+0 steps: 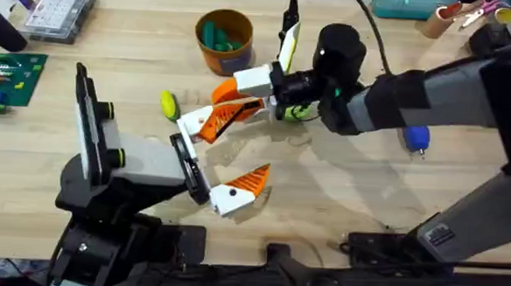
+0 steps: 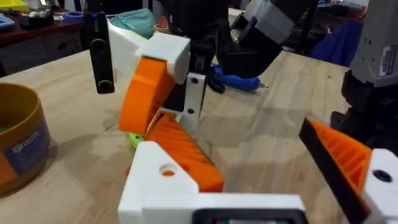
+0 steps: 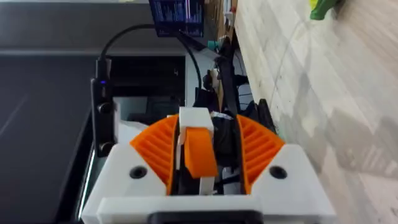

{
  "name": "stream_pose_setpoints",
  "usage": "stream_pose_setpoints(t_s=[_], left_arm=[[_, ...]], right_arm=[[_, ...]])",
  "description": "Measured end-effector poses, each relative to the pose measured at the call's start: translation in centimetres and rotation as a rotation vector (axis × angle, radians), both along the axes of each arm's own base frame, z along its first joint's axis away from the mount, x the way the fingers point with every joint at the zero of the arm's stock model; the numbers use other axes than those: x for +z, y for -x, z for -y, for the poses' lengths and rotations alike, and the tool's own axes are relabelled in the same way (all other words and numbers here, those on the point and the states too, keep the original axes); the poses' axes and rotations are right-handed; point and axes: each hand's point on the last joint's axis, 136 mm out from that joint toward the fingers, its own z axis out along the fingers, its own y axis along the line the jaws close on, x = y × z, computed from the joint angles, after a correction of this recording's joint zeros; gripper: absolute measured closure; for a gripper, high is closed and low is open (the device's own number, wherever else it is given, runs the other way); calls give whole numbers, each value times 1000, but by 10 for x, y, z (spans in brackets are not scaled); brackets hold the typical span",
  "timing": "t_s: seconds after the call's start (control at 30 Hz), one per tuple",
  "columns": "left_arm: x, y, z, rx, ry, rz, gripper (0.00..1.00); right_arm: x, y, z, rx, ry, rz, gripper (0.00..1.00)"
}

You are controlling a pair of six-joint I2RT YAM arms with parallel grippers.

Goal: Pick up the gripper from the table and insert it into the empty holder that is missing its gripper. Then pick up a screw, insert it into the mounting hole, and use the screwdriver to tighten it. Finally, clean up the table by picking up the vegetable and placing it into the bucket.

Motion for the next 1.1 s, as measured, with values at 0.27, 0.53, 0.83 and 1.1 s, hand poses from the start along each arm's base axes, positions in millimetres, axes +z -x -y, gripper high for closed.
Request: stream_pose_setpoints(t_s=[0.27,0.53,0.83,1.1], left_arm=[[0,0,0,0,0,0,14],[0,0,0,0,0,0,14],[0,0,0,0,0,0,15],[0,0,0,0,0,0,14]], right_arm=[[2,-3,19,41,-10,-2,489],[3,7,22,101,-18,1,489],[4,16,26,159,-26,4,551],[4,18,26,171,-27,4,612]])
